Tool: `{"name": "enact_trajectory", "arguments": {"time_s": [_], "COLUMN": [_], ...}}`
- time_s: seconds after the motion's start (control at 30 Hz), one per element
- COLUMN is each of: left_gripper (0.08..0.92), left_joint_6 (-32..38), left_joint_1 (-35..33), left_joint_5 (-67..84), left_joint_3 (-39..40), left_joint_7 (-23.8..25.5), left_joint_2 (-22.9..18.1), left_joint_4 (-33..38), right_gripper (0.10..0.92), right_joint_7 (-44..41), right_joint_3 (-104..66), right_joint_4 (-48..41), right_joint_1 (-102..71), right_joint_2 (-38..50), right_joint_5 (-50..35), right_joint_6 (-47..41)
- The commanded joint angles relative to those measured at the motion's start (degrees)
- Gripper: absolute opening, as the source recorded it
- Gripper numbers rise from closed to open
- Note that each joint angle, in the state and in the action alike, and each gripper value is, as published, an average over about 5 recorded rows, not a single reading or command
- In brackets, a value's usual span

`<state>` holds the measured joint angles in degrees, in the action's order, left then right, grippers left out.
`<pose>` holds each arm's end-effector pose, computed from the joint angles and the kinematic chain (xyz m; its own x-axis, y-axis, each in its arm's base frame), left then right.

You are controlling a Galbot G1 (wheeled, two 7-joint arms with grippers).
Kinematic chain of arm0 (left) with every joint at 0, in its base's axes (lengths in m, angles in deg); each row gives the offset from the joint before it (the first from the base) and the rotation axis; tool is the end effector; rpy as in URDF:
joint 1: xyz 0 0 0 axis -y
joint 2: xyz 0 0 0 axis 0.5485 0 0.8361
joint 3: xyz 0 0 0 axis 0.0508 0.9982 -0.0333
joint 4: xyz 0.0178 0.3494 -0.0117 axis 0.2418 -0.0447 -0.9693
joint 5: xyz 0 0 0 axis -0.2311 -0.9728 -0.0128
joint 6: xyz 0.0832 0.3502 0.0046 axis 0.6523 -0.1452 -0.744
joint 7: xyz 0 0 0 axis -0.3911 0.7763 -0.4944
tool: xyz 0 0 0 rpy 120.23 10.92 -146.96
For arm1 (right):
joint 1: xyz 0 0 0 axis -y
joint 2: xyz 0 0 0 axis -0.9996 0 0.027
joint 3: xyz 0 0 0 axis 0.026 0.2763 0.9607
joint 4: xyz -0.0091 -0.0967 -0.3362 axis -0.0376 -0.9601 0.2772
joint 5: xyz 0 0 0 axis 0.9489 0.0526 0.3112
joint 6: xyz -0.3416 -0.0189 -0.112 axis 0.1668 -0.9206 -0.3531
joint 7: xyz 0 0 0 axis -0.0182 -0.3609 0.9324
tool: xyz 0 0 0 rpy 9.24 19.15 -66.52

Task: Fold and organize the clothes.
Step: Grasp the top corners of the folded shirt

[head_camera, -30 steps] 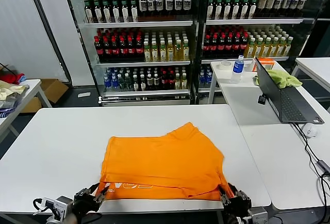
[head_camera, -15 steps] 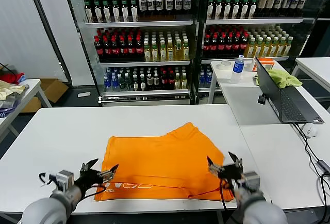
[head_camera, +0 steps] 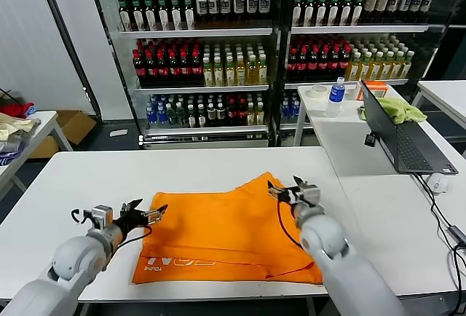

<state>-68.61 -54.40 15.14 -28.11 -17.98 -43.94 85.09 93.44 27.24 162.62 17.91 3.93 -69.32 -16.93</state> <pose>0.3582 0.1456 -0.2773 -0.8280 0.2370 0.5081 0.2610 0.9650 -0.0247 0.4167 0.0267 -0.2592 -0.9044 -0.1627 0.3943 -0.1817 0.9833 -0.0111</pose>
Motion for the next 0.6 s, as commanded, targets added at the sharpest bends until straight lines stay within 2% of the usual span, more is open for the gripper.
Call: {"name": "enact_trajectory", "arguments": {"time_s": [0.03,0.6], "left_gripper": [0.823,0.823], "left_joint_6": [1.4,1.6], "left_joint_1": [13.0,13.5], "left_joint_5": [0.8,0.8], "left_joint_3": [7.1,8.9], "left_joint_7": [2.7,2.1], "left_joint_2": [-0.8,-1.3], "left_joint_4": [-14.8,-15.9], "right_gripper": [0.823,0.823], "right_joint_7": [-0.6,-1.7], "right_joint_3": [4.3,3.0], "right_joint_4": [-24.7,-24.9], "right_joint_1": [16.5,12.6], "right_joint_2": [-8.9,-8.7], "right_joint_5": [1.3,1.3], "right_joint_6": [1.2,1.9]}}
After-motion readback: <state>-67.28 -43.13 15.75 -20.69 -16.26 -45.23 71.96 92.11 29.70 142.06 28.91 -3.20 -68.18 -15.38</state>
